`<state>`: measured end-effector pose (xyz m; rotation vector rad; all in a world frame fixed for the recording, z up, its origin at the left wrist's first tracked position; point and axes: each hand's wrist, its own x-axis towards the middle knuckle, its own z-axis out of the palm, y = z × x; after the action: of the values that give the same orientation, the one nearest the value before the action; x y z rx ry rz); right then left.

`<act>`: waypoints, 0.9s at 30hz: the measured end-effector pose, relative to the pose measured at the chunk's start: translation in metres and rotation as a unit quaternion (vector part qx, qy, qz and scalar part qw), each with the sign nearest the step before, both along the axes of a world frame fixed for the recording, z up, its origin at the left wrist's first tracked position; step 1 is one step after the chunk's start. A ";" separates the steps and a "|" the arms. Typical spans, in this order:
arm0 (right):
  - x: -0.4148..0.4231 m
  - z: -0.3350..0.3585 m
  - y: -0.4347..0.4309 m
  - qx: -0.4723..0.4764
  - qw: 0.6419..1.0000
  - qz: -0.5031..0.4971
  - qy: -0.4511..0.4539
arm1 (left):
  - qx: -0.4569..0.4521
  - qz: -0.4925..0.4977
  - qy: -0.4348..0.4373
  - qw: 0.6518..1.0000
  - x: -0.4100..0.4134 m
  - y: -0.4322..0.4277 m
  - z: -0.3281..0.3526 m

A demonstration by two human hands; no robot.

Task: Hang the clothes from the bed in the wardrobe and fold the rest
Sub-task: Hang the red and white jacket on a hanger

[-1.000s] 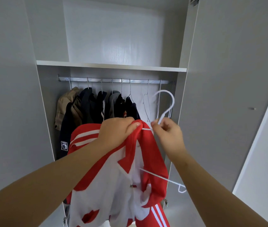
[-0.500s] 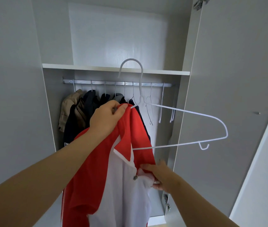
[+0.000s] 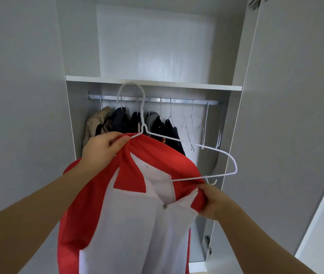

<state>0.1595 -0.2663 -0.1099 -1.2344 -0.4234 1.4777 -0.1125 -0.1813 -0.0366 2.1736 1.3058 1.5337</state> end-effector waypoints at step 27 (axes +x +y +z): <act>0.015 0.025 -0.005 0.005 0.997 0.012 -0.077 | -0.123 -0.143 -0.066 0.980 -0.009 -0.014 -0.013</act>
<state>0.1746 -0.2716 -0.0853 -1.3441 -0.5484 1.4041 -0.1216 -0.1949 -0.0498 1.9667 1.0282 1.3056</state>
